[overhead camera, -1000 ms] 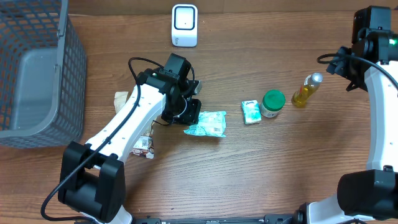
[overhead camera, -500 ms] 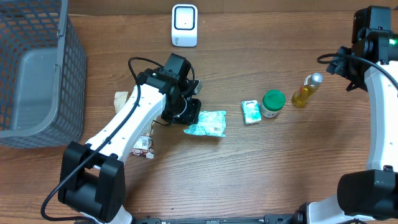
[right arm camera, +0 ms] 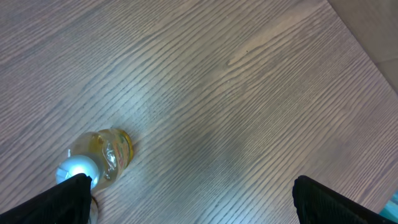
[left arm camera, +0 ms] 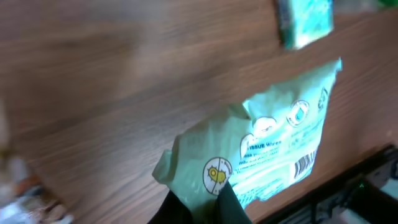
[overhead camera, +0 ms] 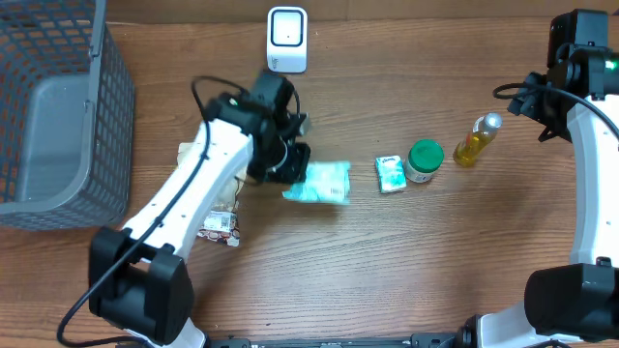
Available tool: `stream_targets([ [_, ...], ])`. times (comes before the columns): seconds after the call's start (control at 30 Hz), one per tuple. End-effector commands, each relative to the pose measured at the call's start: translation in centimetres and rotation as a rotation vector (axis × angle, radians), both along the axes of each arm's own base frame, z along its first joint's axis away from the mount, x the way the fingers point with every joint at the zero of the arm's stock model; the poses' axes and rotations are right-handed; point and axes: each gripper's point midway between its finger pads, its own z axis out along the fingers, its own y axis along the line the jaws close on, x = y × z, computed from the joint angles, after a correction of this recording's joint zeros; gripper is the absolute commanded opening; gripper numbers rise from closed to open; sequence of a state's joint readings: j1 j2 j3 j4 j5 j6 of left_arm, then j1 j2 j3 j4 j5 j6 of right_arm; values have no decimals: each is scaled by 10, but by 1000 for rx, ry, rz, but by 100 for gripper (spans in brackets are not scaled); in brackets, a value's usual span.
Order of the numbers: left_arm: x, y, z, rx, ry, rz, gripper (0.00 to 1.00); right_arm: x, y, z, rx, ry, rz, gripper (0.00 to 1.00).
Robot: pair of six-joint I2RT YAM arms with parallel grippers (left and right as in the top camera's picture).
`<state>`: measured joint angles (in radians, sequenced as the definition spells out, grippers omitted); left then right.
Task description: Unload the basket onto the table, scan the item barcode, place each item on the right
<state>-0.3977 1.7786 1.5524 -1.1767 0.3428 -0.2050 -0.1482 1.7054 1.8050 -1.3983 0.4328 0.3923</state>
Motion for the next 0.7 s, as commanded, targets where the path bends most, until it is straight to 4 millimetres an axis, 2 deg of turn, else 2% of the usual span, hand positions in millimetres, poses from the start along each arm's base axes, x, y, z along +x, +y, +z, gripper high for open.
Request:
stream_targets([
  [0.0,35,13,68,27,-200,13,4,2,-1,3,-3,-16,-7,100],
  [0.13,60,35,145,115,-426,80,4,2,-1,3,-3,-16,-7,100],
  [0.3,89,53,238,138,-747,184,4,2,-1,3,-3,-16,-7,100],
  [0.33,99,61,266,156,-858,225,4,2,-1,3,-3,-16,-8,100],
  [0.5,125,75,307,215,-1059,316,4,2,-1,3,-3,-16,-7,100],
  [0.67,143,74,322,241,-1155,313,4,2,-1,3,-3,-16,-7,100],
])
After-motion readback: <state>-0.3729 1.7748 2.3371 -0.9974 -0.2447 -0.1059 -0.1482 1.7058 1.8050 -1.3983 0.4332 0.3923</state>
